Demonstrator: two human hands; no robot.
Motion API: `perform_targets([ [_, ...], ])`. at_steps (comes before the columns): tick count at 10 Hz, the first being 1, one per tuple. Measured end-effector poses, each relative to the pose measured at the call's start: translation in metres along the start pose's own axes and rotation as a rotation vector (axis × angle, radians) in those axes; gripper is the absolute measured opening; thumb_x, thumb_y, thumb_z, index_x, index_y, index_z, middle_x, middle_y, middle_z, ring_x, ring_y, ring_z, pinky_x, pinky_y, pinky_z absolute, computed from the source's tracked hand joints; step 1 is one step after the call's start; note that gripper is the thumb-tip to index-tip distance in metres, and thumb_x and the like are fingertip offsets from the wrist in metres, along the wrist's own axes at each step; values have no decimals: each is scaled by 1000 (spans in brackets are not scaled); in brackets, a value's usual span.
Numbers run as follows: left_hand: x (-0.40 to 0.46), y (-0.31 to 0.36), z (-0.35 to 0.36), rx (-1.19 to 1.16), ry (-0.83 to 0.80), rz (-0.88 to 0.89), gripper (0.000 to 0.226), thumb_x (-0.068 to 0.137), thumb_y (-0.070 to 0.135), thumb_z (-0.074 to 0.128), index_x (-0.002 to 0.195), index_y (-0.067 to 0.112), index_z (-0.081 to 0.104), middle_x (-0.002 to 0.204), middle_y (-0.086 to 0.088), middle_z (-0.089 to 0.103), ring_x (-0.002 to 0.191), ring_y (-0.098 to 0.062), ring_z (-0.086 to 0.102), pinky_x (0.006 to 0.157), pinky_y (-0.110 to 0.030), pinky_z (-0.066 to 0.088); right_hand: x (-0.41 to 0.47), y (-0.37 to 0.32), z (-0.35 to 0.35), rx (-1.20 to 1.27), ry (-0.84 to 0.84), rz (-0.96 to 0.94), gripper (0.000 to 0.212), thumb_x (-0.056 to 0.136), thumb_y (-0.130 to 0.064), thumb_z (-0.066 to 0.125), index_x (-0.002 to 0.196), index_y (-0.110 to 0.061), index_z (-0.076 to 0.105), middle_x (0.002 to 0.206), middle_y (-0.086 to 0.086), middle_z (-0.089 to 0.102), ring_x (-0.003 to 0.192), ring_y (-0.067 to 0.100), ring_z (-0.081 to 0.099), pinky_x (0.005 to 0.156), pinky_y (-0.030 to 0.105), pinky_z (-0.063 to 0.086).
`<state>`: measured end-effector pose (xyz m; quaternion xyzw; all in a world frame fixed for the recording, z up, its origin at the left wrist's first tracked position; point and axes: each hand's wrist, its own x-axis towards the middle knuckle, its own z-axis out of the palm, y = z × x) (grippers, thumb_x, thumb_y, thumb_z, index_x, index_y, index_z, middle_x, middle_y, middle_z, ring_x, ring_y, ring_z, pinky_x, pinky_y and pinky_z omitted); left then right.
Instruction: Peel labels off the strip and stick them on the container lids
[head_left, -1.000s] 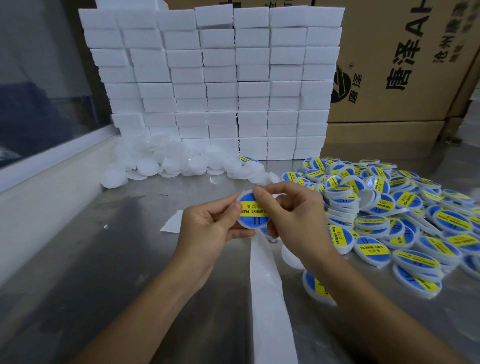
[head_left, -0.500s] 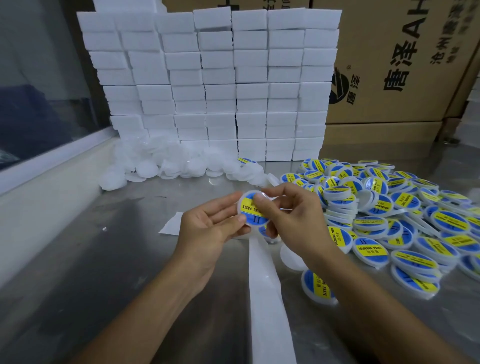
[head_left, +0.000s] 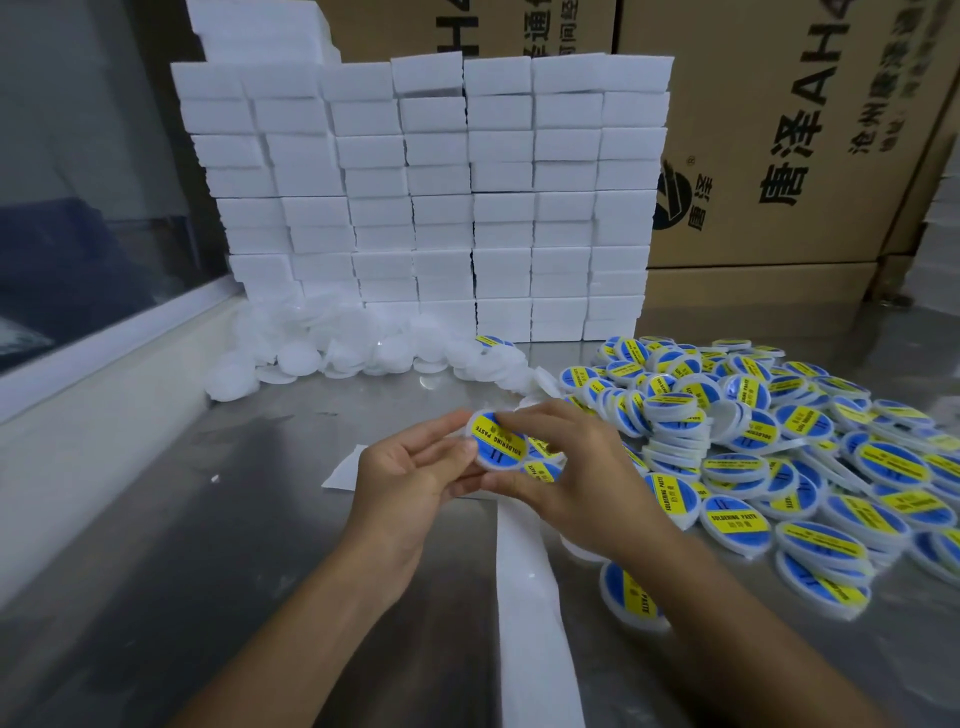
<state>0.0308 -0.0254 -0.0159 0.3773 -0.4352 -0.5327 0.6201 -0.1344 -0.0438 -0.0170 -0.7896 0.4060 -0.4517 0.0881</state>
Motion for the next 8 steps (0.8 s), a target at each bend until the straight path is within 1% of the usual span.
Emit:
perform_targets([
  [1, 1, -1, -3, -18, 19, -18, 21, 90, -3, 58, 108, 5, 66, 90, -18, 75, 77, -26, 74, 66, -27, 59, -2, -1, 6, 98, 47, -5, 38, 73, -27, 83, 108, -15, 75, 113, -9, 66, 101, 11, 65, 84, 25, 51],
  [2, 2, -2, -4, -17, 13, -42, 23, 90, 1, 60, 111, 5, 65, 92, -19, 75, 78, -28, 73, 70, -32, 60, -1, 0, 9, 185, 64, 67, 26, 74, -19, 83, 98, -14, 78, 118, -1, 69, 105, 10, 66, 86, 32, 54],
  [3, 4, -1, -2, -64, 3, -87, 23, 90, 2, 59, 111, 8, 66, 91, -17, 75, 74, -26, 72, 66, -32, 60, -1, 1, 8, 216, 75, 80, 21, 74, -14, 82, 95, -10, 79, 119, 5, 69, 106, 10, 66, 88, 34, 55],
  [4, 5, 1, -3, -118, 29, -120, 21, 89, 0, 58, 108, 4, 66, 90, -17, 75, 76, -26, 74, 62, -29, 59, -1, -2, 10, 155, 97, -25, 20, 76, -13, 81, 95, -9, 78, 113, 5, 72, 102, 13, 68, 90, 28, 53],
  [5, 5, -2, -5, -33, 20, -120, 19, 91, 9, 61, 109, 4, 66, 92, -16, 75, 80, -30, 74, 63, -29, 59, -1, -1, 9, 140, 103, -35, 21, 79, -11, 79, 99, -15, 78, 108, 0, 74, 100, 9, 68, 87, 27, 54],
  [6, 4, -4, -4, 86, 61, -105, 15, 92, 11, 63, 106, 9, 67, 89, -11, 76, 71, -26, 72, 59, -27, 58, 7, 9, -8, 76, 103, 55, 22, 81, -17, 78, 103, -17, 77, 109, -3, 73, 99, 11, 69, 87, 32, 54],
  [7, 6, -6, -9, 209, 93, -77, 10, 91, 8, 62, 99, 11, 69, 82, -5, 76, 62, -19, 69, 58, -24, 57, 20, 33, -37, -49, 234, 256, 21, 82, -24, 76, 103, -18, 76, 110, -4, 72, 97, 14, 66, 85, 31, 53],
  [8, 7, -6, -9, 287, 132, -76, 10, 92, 6, 61, 92, 11, 69, 74, -2, 75, 56, -17, 66, 58, -26, 55, 29, 53, -59, -304, 387, 444, 24, 84, -32, 72, 103, -18, 73, 105, -1, 72, 95, 20, 64, 73, 28, 43],
])
